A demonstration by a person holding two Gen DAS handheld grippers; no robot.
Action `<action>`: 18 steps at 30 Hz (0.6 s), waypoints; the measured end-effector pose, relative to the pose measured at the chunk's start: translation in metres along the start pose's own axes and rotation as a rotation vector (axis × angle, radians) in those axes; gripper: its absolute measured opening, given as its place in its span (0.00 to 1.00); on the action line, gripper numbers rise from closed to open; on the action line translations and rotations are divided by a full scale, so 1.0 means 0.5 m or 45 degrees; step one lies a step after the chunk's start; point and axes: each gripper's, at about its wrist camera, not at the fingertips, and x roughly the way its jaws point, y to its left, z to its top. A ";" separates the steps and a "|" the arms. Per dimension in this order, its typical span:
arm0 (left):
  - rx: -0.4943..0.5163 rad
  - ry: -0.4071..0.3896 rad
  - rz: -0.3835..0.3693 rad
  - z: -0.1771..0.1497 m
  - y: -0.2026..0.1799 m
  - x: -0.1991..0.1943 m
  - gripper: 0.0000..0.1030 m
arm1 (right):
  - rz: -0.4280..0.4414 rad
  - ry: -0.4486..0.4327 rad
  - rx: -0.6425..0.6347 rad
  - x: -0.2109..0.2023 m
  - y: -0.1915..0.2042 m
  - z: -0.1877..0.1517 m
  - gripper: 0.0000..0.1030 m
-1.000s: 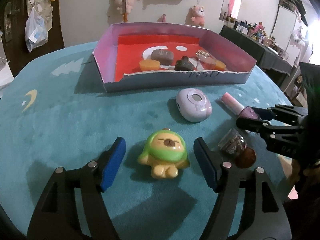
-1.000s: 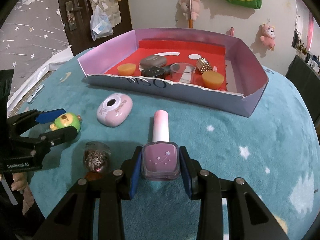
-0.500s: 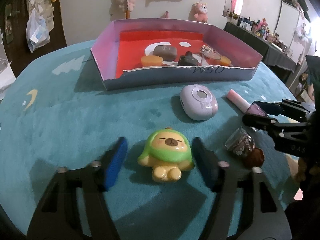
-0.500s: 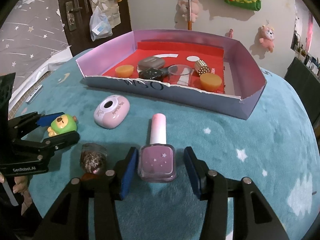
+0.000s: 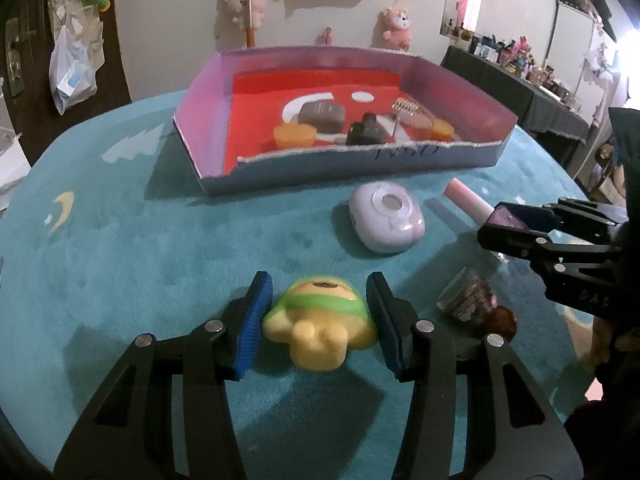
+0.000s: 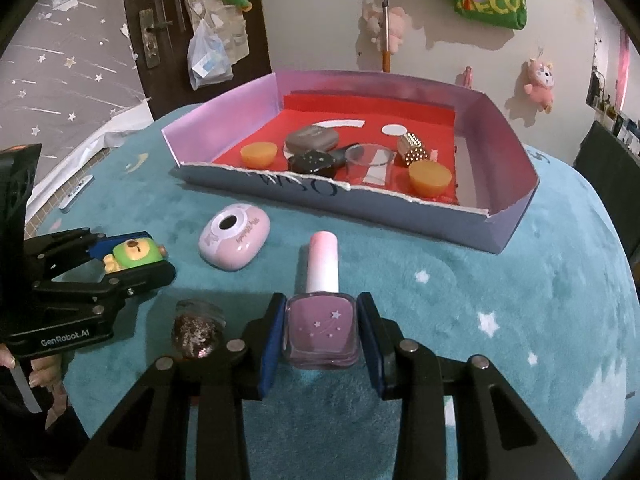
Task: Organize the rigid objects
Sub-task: 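Carry the duck toy and nail polish into the pink box and lower them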
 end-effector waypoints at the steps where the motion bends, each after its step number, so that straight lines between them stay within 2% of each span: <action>1: 0.005 -0.014 -0.006 0.007 -0.001 -0.008 0.46 | 0.002 -0.007 0.002 -0.003 -0.001 0.001 0.37; 5: 0.022 -0.063 -0.030 0.038 -0.004 -0.035 0.46 | 0.041 -0.064 0.013 -0.036 -0.005 0.022 0.37; 11: 0.055 -0.122 -0.069 0.129 0.001 -0.045 0.46 | 0.093 -0.150 0.009 -0.068 -0.021 0.107 0.37; 14: 0.083 -0.120 -0.103 0.198 0.011 -0.028 0.46 | 0.109 -0.166 0.006 -0.059 -0.037 0.175 0.37; 18: 0.112 -0.051 -0.094 0.294 0.031 0.029 0.46 | 0.109 -0.141 0.005 -0.012 -0.063 0.271 0.37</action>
